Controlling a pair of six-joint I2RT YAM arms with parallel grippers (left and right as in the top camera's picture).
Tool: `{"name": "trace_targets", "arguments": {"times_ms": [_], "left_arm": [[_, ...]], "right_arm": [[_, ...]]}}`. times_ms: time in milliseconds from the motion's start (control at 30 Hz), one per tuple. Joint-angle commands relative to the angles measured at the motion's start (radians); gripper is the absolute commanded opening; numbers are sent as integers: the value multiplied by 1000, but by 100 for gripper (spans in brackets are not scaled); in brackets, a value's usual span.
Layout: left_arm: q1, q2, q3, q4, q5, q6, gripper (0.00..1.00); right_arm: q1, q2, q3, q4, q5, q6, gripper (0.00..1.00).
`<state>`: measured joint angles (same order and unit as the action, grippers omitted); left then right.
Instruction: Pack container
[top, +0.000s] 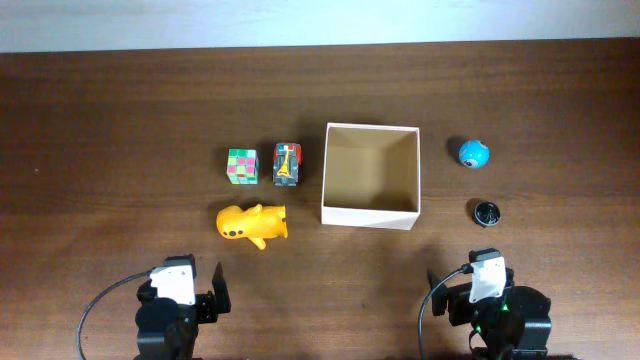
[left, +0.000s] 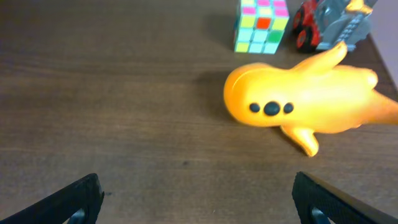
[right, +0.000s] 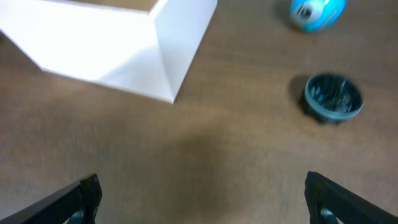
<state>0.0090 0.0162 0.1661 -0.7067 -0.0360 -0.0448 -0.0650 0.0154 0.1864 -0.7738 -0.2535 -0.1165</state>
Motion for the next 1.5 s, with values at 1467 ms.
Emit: {"name": "trace_targets", "arguments": {"times_ms": [1467], "left_arm": [[7,90,44,504,201,-15,99]], "right_arm": [[-8,79,57,360,-360,185,99]]}}
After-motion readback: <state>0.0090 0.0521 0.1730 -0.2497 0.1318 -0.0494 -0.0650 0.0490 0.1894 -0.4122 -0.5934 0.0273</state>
